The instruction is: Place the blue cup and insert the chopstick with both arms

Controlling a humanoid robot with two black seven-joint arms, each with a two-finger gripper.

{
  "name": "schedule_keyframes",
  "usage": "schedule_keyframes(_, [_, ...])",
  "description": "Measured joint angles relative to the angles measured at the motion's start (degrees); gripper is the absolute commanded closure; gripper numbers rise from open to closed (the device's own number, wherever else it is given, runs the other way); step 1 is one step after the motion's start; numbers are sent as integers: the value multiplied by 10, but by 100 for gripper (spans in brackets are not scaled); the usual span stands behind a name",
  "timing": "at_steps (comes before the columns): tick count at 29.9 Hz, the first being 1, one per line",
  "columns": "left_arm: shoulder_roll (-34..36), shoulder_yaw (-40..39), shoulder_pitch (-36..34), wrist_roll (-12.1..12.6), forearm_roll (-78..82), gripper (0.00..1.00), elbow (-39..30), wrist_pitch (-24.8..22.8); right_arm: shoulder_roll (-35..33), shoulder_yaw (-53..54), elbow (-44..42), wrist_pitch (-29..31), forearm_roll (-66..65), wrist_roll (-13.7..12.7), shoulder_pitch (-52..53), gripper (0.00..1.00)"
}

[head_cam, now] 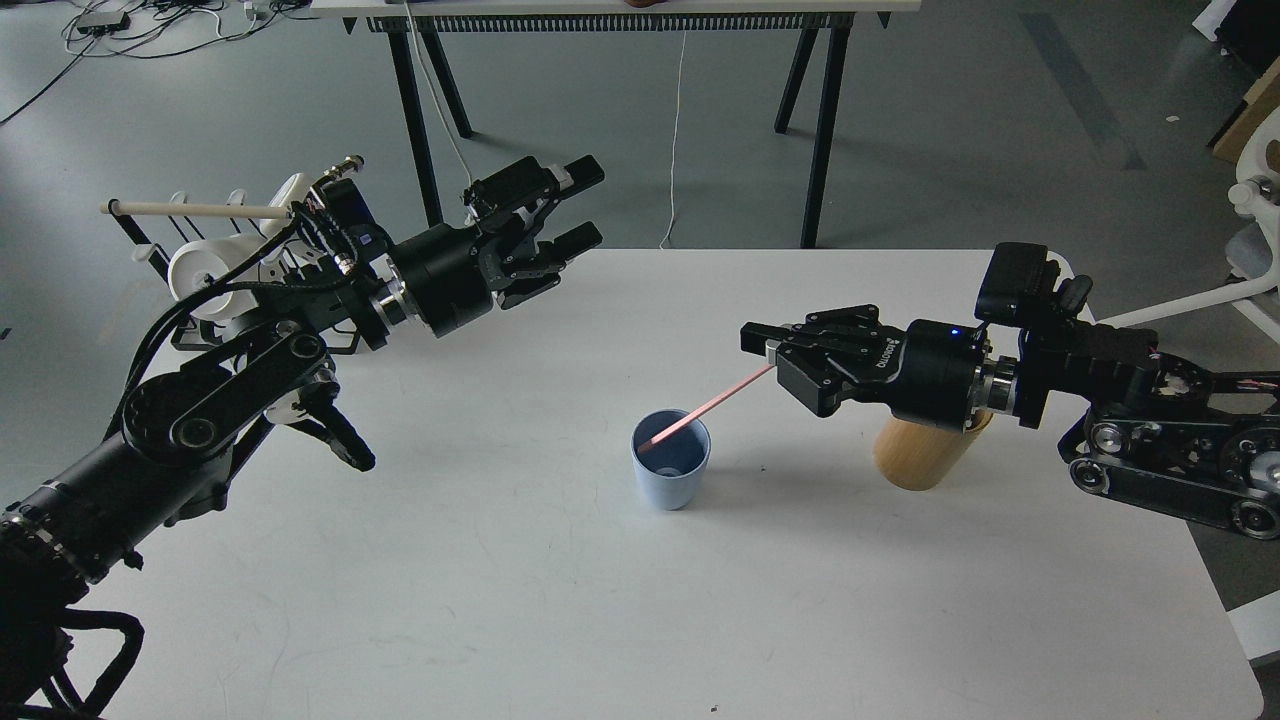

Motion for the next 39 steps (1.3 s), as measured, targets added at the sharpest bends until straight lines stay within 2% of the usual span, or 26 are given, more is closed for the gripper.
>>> schedule_keyframes(5, [0, 0, 1, 0, 0, 5, 0, 0, 14, -11, -17, 0, 0, 0, 0, 99])
schedule_keyframes(10, [0, 0, 1, 0, 0, 5, 0, 0, 33, -12, -37, -2, 0, 0, -2, 94])
schedule_keyframes(13, [0, 0, 1, 0, 0, 5, 0, 0, 43, -12, -44, -4, 0, 0, -2, 78])
schedule_keyframes(26, [0, 0, 4, 0, 0, 5, 0, 0, 55, -11, -47, -8, 5, 0, -2, 40])
schedule_keyframes(31, [0, 0, 4, 0, 0, 5, 0, 0, 56, -5, -44, -20, 23, 0, -1, 40])
schedule_keyframes(35, [0, -1, 4, 0, 0, 5, 0, 0, 55, 2, -39, -32, 46, 0, 0, 36])
schedule_keyframes(39, [0, -5, 5, 0, 0, 5, 0, 0, 36, 20, -2, -37, 98, 0, 0, 33])
